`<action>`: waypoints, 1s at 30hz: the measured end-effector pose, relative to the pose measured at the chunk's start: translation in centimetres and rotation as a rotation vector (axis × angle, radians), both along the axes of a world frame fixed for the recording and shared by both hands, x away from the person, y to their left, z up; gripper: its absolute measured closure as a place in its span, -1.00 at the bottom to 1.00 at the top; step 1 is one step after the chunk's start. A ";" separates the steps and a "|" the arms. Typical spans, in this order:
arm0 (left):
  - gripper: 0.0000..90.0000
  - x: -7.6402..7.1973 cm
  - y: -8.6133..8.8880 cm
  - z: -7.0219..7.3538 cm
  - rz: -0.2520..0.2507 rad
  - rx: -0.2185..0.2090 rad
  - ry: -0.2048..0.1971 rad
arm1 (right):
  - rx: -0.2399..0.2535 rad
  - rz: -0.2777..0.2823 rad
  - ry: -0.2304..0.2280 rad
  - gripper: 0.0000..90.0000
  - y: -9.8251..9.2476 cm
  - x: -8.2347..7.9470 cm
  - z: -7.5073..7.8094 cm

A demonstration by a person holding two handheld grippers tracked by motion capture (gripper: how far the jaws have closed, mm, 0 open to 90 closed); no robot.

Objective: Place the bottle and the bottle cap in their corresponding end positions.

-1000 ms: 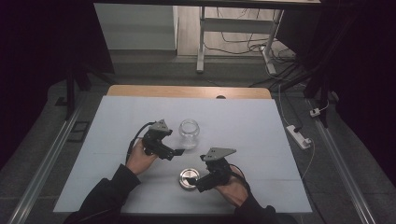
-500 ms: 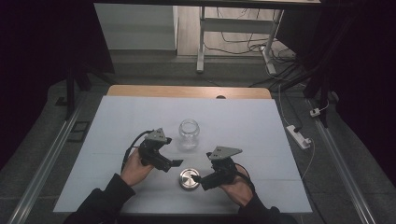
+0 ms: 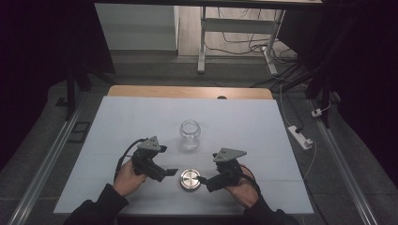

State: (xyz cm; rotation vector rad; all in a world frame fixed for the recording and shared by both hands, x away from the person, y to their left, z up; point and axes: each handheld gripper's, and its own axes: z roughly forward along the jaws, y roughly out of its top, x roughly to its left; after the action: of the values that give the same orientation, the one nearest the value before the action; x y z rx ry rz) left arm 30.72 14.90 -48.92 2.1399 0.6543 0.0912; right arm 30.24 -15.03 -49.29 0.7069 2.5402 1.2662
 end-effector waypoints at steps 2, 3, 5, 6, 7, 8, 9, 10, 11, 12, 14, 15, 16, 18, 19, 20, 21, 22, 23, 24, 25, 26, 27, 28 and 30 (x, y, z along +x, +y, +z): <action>-1.00 -0.3 0.3 0.0 0.002 -0.006 -0.001 | 0.000 -0.001 -0.001 -1.00 -0.2 0.0 0.0; -1.00 -0.5 0.4 -0.1 0.003 -0.007 -0.002 | -0.001 -0.004 -0.001 -1.00 -0.3 -0.1 0.0; -1.00 -0.8 0.7 -0.1 0.007 -0.014 0.002 | -0.002 -0.007 0.001 -1.00 -0.4 -0.1 0.1; -1.00 -0.9 0.9 -0.2 0.007 -0.016 0.002 | -0.002 -0.007 0.003 -1.00 -0.5 -0.1 0.0; -1.00 -1.1 1.0 -0.2 0.010 -0.020 0.003 | -0.003 -0.009 0.004 -1.00 -0.6 -0.1 0.1; -1.00 -1.2 1.2 -0.2 0.012 -0.019 0.006 | -0.002 -0.010 0.003 -1.00 -0.7 -0.2 0.1; -1.00 -1.4 1.4 -0.2 0.015 -0.022 0.007 | -0.003 -0.013 0.006 -1.00 -0.8 -0.2 0.1; -1.00 -1.5 1.5 -0.2 0.017 -0.025 0.007 | -0.005 -0.013 0.003 -1.00 -0.9 -0.2 0.1; -1.00 -1.7 1.7 -0.3 0.019 -0.029 0.009 | -0.005 -0.015 0.004 -1.00 -1.0 -0.2 0.1; -1.00 -1.8 1.8 -0.3 0.020 -0.032 0.010 | -0.004 -0.018 0.004 -1.00 -1.1 -0.3 0.1; -1.00 -2.1 2.2 -0.3 0.026 -0.034 0.011 | -0.003 -0.023 0.003 -1.00 -1.3 -0.3 0.2; -1.00 -2.2 2.4 -0.3 0.027 -0.043 0.016 | -0.003 -0.025 0.004 -1.00 -1.4 -0.4 0.2; -1.00 -2.4 2.6 -0.4 0.029 -0.055 0.021 | -0.003 -0.028 0.004 -1.00 -1.6 -0.4 0.2; -1.00 -2.6 3.1 -0.4 0.036 -0.063 0.025 | -0.004 -0.035 0.004 -1.00 -1.8 -0.5 0.3; -1.00 -2.7 3.3 -0.5 0.041 -0.066 0.024 | -0.003 -0.038 0.003 -1.00 -2.0 -0.5 0.3; -1.00 -2.8 3.5 -0.5 0.048 -0.076 0.028 | -0.003 -0.041 0.005 -1.00 -2.1 -0.5 0.4; -1.00 -2.9 3.8 -0.6 0.054 -0.079 0.031 | -0.001 -0.043 0.008 -1.00 -2.3 -0.6 0.4; -1.00 -3.0 3.9 -0.6 0.056 -0.079 0.031 | -0.001 -0.044 0.009 -1.00 -2.4 -0.6 0.4; -1.00 -3.2 4.2 -0.7 0.062 -0.082 0.034 | -0.002 -0.045 0.012 -1.00 -2.5 -0.7 0.4; -1.00 -3.3 4.4 -0.7 0.067 -0.083 0.037 | -0.005 -0.046 0.010 -1.00 -2.7 -0.8 0.5; -1.00 -3.5 4.6 -0.8 0.072 -0.086 0.037 | -0.008 -0.048 0.009 -1.00 -2.8 -0.8 0.5; -1.00 -3.6 4.8 -0.8 0.075 -0.086 0.037 | -0.010 -0.049 0.006 -1.00 -2.9 -0.9 0.5; -1.00 -3.8 5.0 -0.8 0.081 -0.089 0.038 | -0.010 -0.051 0.007 -1.00 -3.1 -0.9 0.5; -1.00 -3.9 5.2 -0.8 0.083 -0.091 0.037 | -0.011 -0.056 0.007 -1.00 -3.3 -1.0 0.6; -1.00 -4.3 5.6 -0.8 0.091 -0.095 0.039 | -0.013 -0.065 0.005 -1.00 -3.7 -1.1 0.6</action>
State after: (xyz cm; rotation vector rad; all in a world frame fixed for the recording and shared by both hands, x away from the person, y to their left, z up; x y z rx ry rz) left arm 26.46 20.53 -49.73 2.0249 0.7644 0.0668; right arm 29.17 -18.69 -48.68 0.7834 2.5055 1.2277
